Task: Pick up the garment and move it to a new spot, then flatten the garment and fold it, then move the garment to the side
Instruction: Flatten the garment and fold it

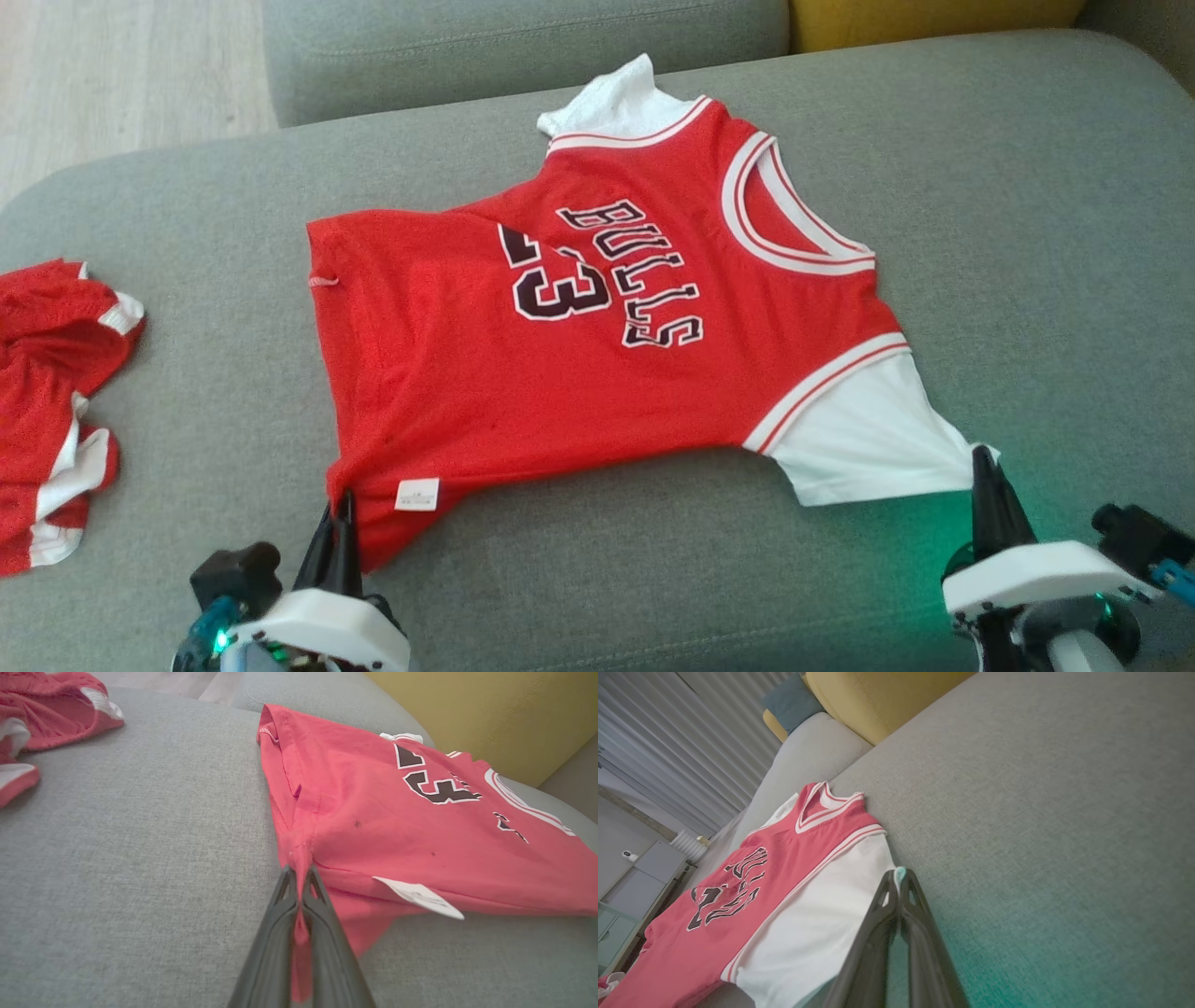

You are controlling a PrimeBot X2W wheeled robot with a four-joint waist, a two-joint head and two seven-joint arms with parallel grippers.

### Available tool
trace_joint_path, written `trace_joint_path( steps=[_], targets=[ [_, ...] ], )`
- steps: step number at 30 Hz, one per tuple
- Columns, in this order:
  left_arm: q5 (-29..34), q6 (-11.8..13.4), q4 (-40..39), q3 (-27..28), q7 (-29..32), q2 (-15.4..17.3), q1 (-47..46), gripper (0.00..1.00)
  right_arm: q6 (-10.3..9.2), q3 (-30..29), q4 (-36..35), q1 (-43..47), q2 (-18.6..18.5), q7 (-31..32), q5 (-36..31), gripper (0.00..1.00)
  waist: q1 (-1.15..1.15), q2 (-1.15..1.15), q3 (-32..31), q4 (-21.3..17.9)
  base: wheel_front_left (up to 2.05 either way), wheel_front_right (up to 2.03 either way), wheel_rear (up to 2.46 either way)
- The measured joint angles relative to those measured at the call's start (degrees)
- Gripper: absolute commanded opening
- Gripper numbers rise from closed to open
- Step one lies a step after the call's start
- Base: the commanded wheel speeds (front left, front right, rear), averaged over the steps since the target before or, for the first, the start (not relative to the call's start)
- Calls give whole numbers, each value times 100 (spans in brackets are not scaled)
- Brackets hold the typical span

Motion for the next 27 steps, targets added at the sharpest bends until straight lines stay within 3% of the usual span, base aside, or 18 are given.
trace_joint_path(
  steps=[7,14,27],
  targets=[
    [35,11,-414,-32,0,9,88,0,0,-213,-386,35,93,42,-2,0,0,0,99,149,0,0,0],
    [118,-36,-575,-171,0,11,-530,0,0,-468,-344,-1137,98,53,-202,0,0,0,415,403,0,0,0],
    [118,-29,-189,-357,0,5,-1789,0,0,-481,1290,-3321,89,-123,-802,0,0,0,1279,711,0,0,0]
  ],
)
